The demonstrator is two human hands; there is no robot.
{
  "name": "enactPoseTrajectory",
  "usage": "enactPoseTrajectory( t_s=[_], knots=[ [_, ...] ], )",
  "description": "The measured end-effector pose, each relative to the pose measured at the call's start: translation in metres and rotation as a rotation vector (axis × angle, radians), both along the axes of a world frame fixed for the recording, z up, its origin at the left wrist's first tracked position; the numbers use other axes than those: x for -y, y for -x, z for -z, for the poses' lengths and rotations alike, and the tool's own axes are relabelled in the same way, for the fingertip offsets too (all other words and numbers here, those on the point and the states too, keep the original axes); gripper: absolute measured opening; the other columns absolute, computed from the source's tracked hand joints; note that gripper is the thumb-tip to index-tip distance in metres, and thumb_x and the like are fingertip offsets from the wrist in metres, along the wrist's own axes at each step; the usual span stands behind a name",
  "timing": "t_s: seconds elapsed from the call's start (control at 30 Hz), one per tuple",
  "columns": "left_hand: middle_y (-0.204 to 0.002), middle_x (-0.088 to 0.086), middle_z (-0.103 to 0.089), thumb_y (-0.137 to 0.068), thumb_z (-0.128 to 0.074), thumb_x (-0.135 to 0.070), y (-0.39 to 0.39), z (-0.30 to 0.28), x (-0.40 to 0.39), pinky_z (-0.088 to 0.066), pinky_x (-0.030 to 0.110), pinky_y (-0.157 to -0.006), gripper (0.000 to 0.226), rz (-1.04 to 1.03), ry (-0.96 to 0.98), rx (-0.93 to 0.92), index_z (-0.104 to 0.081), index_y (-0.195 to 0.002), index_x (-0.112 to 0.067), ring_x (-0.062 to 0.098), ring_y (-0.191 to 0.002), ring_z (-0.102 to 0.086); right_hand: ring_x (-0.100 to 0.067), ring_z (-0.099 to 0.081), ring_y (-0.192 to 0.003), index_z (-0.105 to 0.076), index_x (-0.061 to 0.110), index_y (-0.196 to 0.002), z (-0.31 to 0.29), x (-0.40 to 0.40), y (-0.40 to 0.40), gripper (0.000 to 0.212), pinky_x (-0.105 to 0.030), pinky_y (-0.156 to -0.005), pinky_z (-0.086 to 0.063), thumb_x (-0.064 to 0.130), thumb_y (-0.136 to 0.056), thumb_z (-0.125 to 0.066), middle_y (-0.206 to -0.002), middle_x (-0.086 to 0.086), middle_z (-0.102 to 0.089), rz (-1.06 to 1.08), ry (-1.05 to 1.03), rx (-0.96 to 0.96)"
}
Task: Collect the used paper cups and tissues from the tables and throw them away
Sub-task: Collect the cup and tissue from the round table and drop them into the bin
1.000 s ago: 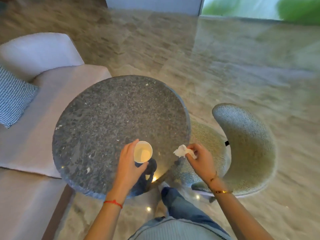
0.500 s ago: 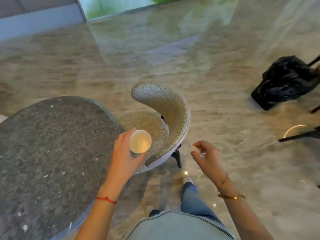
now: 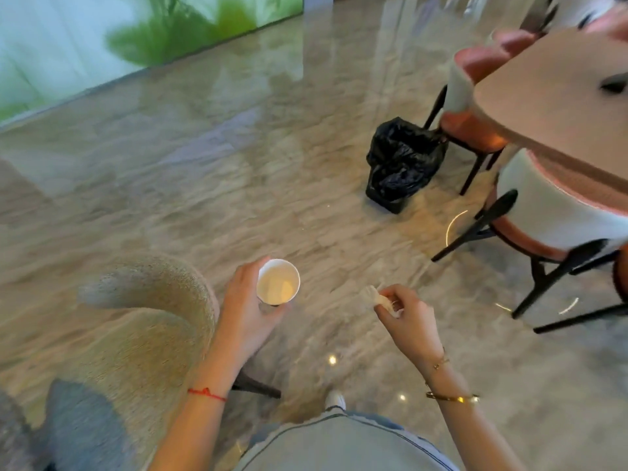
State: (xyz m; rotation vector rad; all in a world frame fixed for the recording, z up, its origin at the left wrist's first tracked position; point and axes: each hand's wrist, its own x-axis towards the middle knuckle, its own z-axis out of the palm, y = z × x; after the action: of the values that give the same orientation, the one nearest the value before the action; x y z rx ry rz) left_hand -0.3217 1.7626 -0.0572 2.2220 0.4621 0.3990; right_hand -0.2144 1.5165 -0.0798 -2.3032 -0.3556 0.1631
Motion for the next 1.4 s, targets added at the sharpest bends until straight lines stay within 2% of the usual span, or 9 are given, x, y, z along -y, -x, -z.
enactPoseTrajectory(
  t_s=[0.2,0.4,0.6,0.83,0.93,1.1,1.2,1.33,1.4],
  knots=[
    [-0.129,0.0,-0.051,-0.066,-0.086,-0.017,-0.126,-0.005,0.025,-0.043,0.039,-0.098,0.079,0.1,-0.024,0.026,-0.049,-0.135,-0.015,0.021,-0.119,-0.048,0.006,-0.055,-0.079,-0.063,0.025,-0.089,-0.007,0.032,-0.1,0.014,-0.002,-0.066,-0.04,0.018,-0.08,-0.07,-0.08,0.018,-0.059,0.089,-0.004,0.044],
    [-0.13,-0.004,-0.049,-0.066,-0.086,-0.019,-0.253,0.014,0.028,-0.043,0.039,-0.098,0.08,0.203,-0.007,0.04,-0.046,-0.136,-0.02,0.017,-0.12,-0.047,-0.006,-0.055,-0.075,-0.066,0.019,-0.097,0.019,0.042,-0.196,0.017,-0.002,-0.066,-0.037,0.017,-0.081,-0.071,-0.084,0.006,-0.064,0.19,0.035,0.007],
    [-0.125,-0.003,-0.05,-0.066,-0.086,-0.019,-0.413,0.022,0.012,-0.046,0.041,-0.094,0.079,0.289,-0.021,0.08,-0.047,-0.135,-0.021,0.02,-0.115,-0.051,0.0,-0.056,-0.07,-0.067,0.021,-0.088,0.027,0.03,-0.335,0.009,-0.005,-0.063,-0.04,0.021,-0.08,-0.072,-0.077,0.014,-0.062,0.31,-0.022,0.0],
    [-0.127,-0.009,-0.047,-0.067,-0.086,-0.022,-0.621,0.014,-0.008,-0.025,0.001,-0.091,0.081,0.41,-0.1,0.11,-0.045,-0.137,-0.022,0.005,-0.112,-0.045,-0.001,-0.054,-0.073,-0.063,0.027,-0.086,0.008,0.009,-0.528,0.009,-0.01,-0.06,-0.039,0.022,-0.082,-0.069,-0.079,0.013,-0.059,0.383,-0.038,0.076],
    [-0.125,-0.012,-0.046,-0.064,-0.086,-0.022,-0.696,0.017,-0.011,-0.021,-0.005,-0.089,0.081,0.441,-0.103,0.089,-0.046,-0.135,-0.023,-0.002,-0.108,-0.04,0.0,-0.053,-0.073,-0.063,0.026,-0.086,0.009,0.006,-0.59,0.011,-0.009,-0.061,-0.038,0.017,-0.081,-0.067,-0.077,0.016,-0.057,0.431,-0.046,0.055],
    [-0.135,-0.011,-0.044,-0.067,-0.084,-0.022,-0.815,0.045,-0.011,-0.025,0.012,-0.094,0.083,0.459,-0.036,0.014,-0.039,-0.134,-0.035,0.008,-0.122,-0.04,-0.001,-0.054,-0.074,-0.063,0.023,-0.085,0.031,0.004,-0.693,0.008,-0.01,-0.063,-0.037,0.017,-0.082,-0.066,-0.078,0.014,-0.058,0.461,-0.022,-0.006],
    [-0.134,-0.011,-0.044,-0.067,-0.084,-0.022,-0.882,0.062,-0.007,-0.028,0.007,-0.085,0.081,0.444,-0.05,-0.011,-0.04,-0.134,-0.033,0.005,-0.114,-0.042,-0.001,-0.054,-0.075,-0.062,0.025,-0.085,0.045,0.006,-0.759,0.007,-0.011,-0.062,-0.037,0.018,-0.083,-0.064,-0.081,0.011,-0.06,0.451,-0.013,-0.048],
    [-0.133,-0.007,-0.045,-0.069,-0.082,-0.017,-0.974,0.071,0.004,-0.034,0.02,-0.083,0.076,0.426,0.001,-0.065,-0.043,-0.133,-0.026,0.013,-0.115,-0.046,-0.001,-0.054,-0.073,-0.06,0.027,-0.083,0.056,0.011,-0.853,0.005,-0.01,-0.055,-0.036,0.022,-0.085,-0.061,-0.083,0.01,-0.06,0.471,-0.017,-0.113],
    [-0.133,-0.005,-0.046,-0.069,-0.081,-0.017,-1.02,0.076,0.007,-0.036,0.019,-0.081,0.074,0.44,-0.006,-0.067,-0.044,-0.132,-0.026,0.014,-0.115,-0.046,-0.003,-0.054,-0.072,-0.061,0.026,-0.084,0.061,0.014,-0.901,0.004,-0.011,-0.054,-0.034,0.022,-0.085,-0.06,-0.083,0.008,-0.06,0.476,-0.021,-0.142]
  ],
)
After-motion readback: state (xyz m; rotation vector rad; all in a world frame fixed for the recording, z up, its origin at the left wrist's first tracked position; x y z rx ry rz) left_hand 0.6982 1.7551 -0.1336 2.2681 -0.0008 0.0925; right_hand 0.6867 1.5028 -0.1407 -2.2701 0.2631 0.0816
